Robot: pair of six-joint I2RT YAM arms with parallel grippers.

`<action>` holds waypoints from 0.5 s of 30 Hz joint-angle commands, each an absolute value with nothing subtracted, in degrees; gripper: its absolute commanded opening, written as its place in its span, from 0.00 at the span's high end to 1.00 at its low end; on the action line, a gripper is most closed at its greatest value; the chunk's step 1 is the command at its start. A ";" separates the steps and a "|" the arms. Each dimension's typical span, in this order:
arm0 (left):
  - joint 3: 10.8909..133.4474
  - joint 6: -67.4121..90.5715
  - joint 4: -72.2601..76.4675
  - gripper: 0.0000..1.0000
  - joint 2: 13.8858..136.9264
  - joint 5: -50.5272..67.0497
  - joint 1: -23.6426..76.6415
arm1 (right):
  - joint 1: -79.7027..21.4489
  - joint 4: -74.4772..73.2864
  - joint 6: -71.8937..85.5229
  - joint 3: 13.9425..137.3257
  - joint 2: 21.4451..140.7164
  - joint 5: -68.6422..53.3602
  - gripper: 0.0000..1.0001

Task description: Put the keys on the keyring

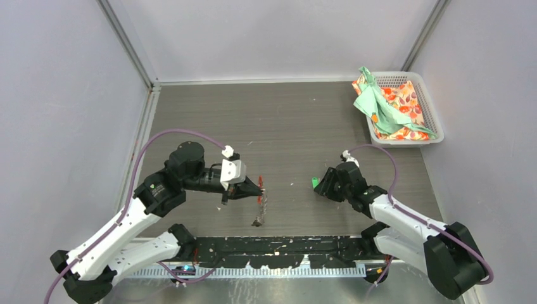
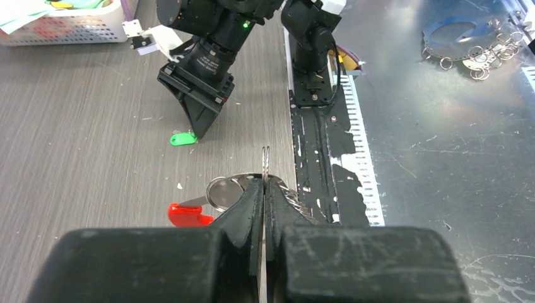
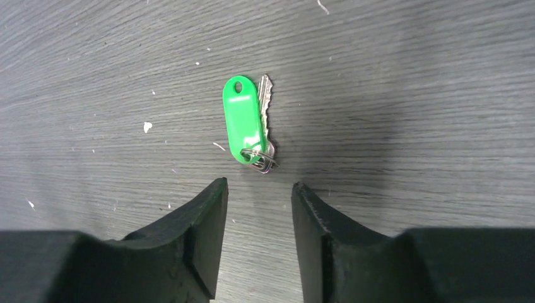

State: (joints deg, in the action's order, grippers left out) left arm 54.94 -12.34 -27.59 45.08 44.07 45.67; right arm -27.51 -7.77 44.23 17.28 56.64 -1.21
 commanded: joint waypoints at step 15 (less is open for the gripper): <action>55.63 -11.32 -23.54 1.00 43.67 44.43 45.48 | -27.24 -1.54 39.74 19.95 62.05 -2.20 0.60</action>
